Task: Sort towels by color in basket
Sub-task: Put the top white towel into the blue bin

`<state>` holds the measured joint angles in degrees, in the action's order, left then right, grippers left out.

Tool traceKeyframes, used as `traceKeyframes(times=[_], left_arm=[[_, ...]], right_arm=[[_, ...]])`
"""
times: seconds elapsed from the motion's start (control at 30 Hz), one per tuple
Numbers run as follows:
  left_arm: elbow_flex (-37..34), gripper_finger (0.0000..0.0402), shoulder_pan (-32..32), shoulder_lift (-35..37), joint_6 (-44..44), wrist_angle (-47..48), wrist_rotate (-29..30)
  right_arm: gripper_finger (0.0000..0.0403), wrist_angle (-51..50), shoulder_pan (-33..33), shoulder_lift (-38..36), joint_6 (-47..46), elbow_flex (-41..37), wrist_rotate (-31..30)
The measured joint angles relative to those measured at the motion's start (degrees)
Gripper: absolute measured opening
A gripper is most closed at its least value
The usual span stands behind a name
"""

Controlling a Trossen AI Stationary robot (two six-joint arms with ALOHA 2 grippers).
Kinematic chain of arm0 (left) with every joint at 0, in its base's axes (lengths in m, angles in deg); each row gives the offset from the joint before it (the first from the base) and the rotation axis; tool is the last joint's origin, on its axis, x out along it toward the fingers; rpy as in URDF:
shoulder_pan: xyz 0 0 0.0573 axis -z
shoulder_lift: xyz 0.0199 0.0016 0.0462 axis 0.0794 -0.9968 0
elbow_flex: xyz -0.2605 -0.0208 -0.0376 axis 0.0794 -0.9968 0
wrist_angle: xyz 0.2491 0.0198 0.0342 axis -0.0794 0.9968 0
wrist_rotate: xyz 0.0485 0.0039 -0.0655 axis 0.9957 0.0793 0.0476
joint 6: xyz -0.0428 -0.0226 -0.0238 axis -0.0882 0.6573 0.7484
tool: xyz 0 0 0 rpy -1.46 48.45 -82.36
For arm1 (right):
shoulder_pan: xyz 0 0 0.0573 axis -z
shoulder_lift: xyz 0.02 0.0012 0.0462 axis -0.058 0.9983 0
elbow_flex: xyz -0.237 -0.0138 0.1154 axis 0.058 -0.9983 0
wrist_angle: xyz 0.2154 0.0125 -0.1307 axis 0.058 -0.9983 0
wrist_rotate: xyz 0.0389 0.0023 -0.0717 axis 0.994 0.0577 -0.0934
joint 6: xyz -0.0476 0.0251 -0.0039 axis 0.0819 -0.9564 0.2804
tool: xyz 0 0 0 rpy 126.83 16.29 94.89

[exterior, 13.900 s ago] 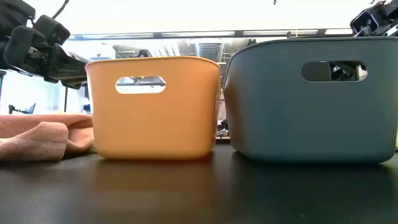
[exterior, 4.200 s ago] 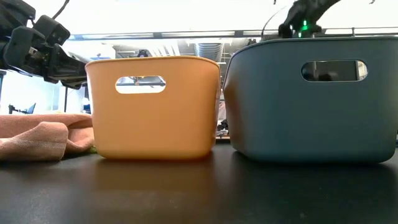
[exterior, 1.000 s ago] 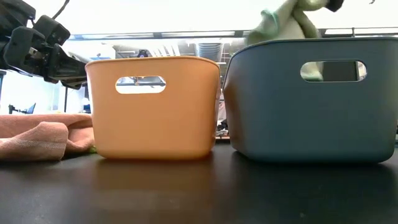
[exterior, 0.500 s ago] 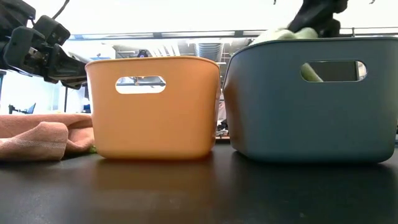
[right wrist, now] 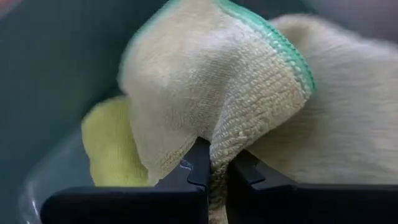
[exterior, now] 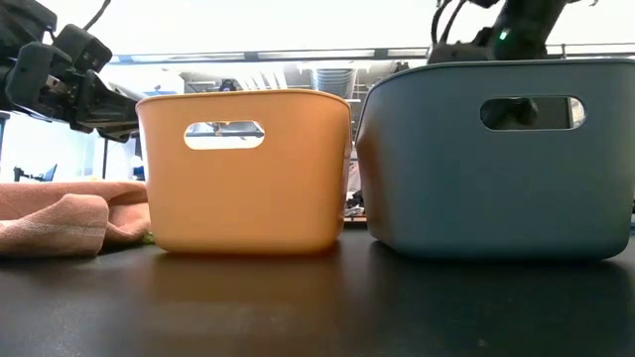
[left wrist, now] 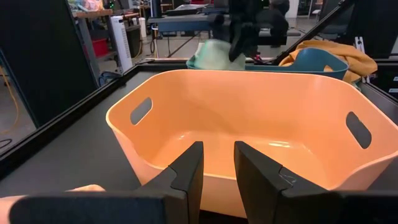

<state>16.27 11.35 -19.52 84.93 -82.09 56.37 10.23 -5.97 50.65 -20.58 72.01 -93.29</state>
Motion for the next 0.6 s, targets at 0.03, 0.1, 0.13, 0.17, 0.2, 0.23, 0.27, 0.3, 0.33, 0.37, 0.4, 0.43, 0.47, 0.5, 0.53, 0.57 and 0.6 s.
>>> traceKeyframes(times=[0.03,0.1,0.13,0.17,0.2,0.23,0.27,0.3,0.33,0.37,0.4,0.43,0.47,0.5,0.53,0.57,0.6], left_arm=[[0.00,0.0075,0.01,0.00,0.00,0.00,0.00],[0.00,0.0075,-0.01,0.00,0.00,0.00,0.00],[0.00,0.0075,0.01,0.00,0.00,0.00,0.00],[0.01,0.0075,0.01,0.00,0.00,0.00,0.00],[0.00,0.0075,0.01,0.00,0.00,-0.01,0.00],[0.01,0.0075,0.00,0.00,0.00,-0.01,0.00],[0.00,0.0075,0.01,0.00,0.00,0.00,0.00],[0.00,0.0075,0.00,-0.02,0.00,-0.02,0.00],[0.00,0.0075,0.01,-0.04,0.00,-0.02,0.00],[0.00,0.0075,-0.01,-0.04,0.00,0.01,0.00],[0.02,0.0075,0.00,-0.04,0.01,0.00,0.00],[0.00,0.0075,-0.01,-0.04,0.00,-0.02,0.00],[0.02,0.0075,-0.01,-0.05,0.00,-0.01,0.00],[0.00,0.0075,-0.01,-0.07,0.00,0.00,0.00],[0.00,0.0075,-0.01,-0.07,0.00,0.00,0.00],[0.02,0.0075,-0.01,-0.07,0.00,0.00,0.00],[0.00,0.0075,-0.01,-0.07,0.00,0.00,0.00]], right_arm=[[0.0013,0.02,0.39,1.41,-0.12,0.29,1.82],[0.0014,0.00,0.74,4.68,-0.11,1.23,4.88],[0.0017,0.01,0.74,6.27,0.11,1.90,5.69],[0.0022,0.00,0.72,7.91,0.43,2.68,6.09],[0.0029,-0.12,0.72,9.55,0.91,3.58,6.15],[0.0039,-0.32,0.72,11.02,1.47,4.60,6.20],[0.0050,-0.59,0.76,12.49,1.86,5.66,6.24],[0.0062,-1.20,0.96,13.83,2.24,6.96,6.28],[0.0076,-2.20,1.14,14.98,2.61,8.28,6.37],[0.0090,-3.64,1.42,16.28,2.97,9.83,6.35],[0.0105,-5.26,1.66,17.41,3.35,11.42,6.37],[0.0119,-7.12,1.93,18.47,3.59,13.02,6.36],[0.0134,-8.91,2.16,19.44,3.79,14.48,6.33],[0.0148,-10.75,2.46,20.28,3.90,16.06,6.31],[0.0161,-12.48,2.77,20.86,4.02,17.67,6.31],[0.0174,-14.38,3.05,21.31,4.37,19.36,6.31],[0.0184,-16.62,3.21,21.57,4.51,21.22,6.19]])
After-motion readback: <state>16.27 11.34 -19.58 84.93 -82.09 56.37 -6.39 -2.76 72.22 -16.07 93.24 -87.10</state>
